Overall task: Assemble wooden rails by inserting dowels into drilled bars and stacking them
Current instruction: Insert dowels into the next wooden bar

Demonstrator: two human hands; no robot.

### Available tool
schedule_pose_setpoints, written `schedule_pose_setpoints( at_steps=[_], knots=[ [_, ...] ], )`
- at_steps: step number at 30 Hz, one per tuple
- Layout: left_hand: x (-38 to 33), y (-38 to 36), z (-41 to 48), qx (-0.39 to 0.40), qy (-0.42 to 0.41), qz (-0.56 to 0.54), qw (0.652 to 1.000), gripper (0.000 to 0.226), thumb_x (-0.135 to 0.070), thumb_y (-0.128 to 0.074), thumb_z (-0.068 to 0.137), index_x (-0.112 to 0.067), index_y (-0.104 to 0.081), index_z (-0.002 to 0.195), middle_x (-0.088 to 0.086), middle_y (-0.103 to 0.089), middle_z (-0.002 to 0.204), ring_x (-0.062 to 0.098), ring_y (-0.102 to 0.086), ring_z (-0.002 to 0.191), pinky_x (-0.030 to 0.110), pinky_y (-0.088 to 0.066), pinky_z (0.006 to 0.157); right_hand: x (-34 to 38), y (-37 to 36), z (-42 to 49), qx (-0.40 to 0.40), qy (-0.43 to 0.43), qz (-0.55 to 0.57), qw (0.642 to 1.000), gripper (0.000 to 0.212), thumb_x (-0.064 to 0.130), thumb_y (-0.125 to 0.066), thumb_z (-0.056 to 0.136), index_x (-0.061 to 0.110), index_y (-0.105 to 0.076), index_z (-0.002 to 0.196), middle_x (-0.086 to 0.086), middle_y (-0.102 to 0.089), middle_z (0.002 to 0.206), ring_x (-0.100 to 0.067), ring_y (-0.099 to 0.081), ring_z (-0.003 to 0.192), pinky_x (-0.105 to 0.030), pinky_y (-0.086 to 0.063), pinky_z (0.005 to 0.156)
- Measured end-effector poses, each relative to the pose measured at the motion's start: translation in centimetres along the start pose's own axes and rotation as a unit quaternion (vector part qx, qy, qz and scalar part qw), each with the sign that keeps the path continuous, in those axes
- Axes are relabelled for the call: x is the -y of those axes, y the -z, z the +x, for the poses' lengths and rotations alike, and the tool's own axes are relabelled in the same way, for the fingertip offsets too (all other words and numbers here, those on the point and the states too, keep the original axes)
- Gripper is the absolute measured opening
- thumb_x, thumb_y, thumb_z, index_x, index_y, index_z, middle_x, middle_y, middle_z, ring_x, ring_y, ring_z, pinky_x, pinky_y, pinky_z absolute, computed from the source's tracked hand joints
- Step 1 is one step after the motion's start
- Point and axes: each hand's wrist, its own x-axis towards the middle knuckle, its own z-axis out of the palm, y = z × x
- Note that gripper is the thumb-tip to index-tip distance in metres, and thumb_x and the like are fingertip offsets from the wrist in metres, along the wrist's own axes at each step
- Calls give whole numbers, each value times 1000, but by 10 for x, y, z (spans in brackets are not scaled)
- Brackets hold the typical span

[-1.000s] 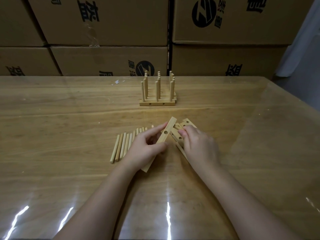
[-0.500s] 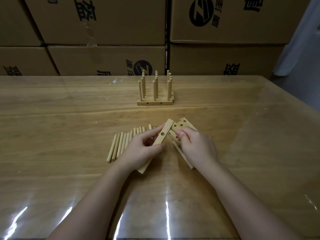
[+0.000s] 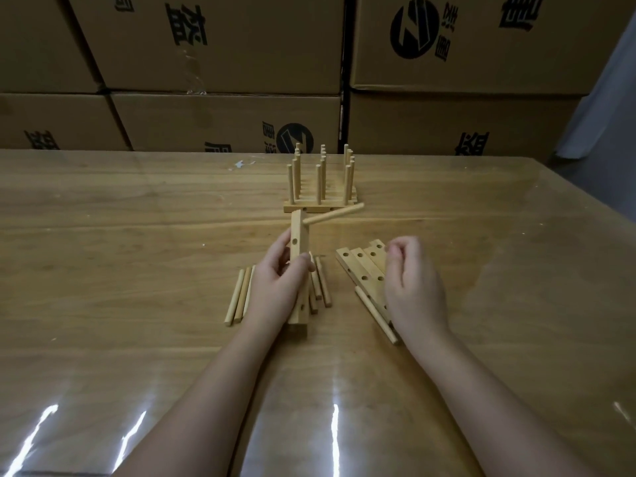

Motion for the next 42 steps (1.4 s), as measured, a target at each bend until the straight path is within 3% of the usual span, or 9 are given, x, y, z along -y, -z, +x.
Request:
schedule_pose_setpoints(
  at_steps=[4, 9, 13, 18, 25, 31, 36, 39, 42],
  knots=[
    [-1, -3, 0, -14, -4, -5, 1000, 47, -14, -59, 88, -17, -52, 134, 0, -68, 87, 5, -63, 79, 21, -53, 73, 7, -7, -13, 146, 84, -210, 963, 22, 26, -40, 95, 17, -60, 95, 4, -62, 83, -16, -57, 76, -28, -40, 58],
    [-2, -7, -3, -6, -14, 11, 1000, 48, -6, -55, 92, -16, -48, 138, -5, -67, 83, -4, -62, 71, 13, -48, 63, 27, -12, -27, 173, 98, -314, 928, 29, 31, -37, 95, 14, -55, 110, -3, -56, 106, -21, -54, 94, -29, -44, 72],
    [-1, -7, -2, -20, -10, 6, 1000, 48, -5, -56, 91, -15, -48, 137, -2, -67, 83, -2, -61, 70, 15, -49, 66, 33, -18, -37, 202, 55, -366, 907, 40, 33, -38, 96, 8, -40, 127, -9, -47, 115, -20, -55, 92, -27, -40, 60],
    [-1, -6, -1, -22, -4, 4, 1000, 48, -7, -56, 91, -15, -48, 138, -1, -68, 86, 2, -63, 72, 23, -51, 71, 28, -15, -33, 221, 42, -354, 908, 21, 28, -40, 97, 15, -50, 108, -4, -51, 107, -19, -61, 78, -28, -33, 50],
    [0, -5, 0, -23, -8, 11, 1000, 46, -6, -56, 91, -13, -50, 136, 5, -64, 82, -1, -57, 64, 17, -48, 62, 19, -9, -14, 188, -100, 64, 975, 8, 35, -51, 92, 28, -55, 90, 10, -57, 79, -2, -54, 64, -11, -43, 53],
    [-2, -6, 0, -20, -24, 10, 999, 35, -6, -52, 94, -18, -57, 126, -6, -65, 77, 4, -59, 71, 18, -48, 67, 16, 3, 2, 110, -287, 497, 812, 8, 11, -58, 90, 7, -61, 96, -2, -70, 76, -13, -67, 67, -18, -52, 53],
    [-10, -6, -2, -31, -1, -7, 999, 23, -18, -45, 100, -27, -62, 113, -16, -68, 95, -9, -60, 90, 4, -43, 77, 13, -1, 0, 101, -293, 533, 787, 13, 8, -61, 86, 5, -64, 98, -8, -72, 87, -21, -70, 81, -20, -54, 60],
    [-12, -6, 0, -56, 23, -28, 998, 29, -22, -38, 102, -24, -65, 111, -12, -70, 97, 10, -61, 105, 19, -46, 93, 13, -2, 1, 88, -292, 542, 783, 12, 6, -61, 85, 4, -63, 97, -9, -72, 85, -21, -70, 79, -19, -54, 59],
    [-11, -6, 0, -25, 44, -53, 997, 33, -24, -38, 102, -13, -63, 120, 28, -59, 118, 49, -48, 118, 62, -35, 104, 13, -1, 1, 80, -288, 538, 788, 13, 6, -61, 85, 2, -62, 98, -9, -72, 83, -21, -71, 78, -19, -55, 60]
  ],
)
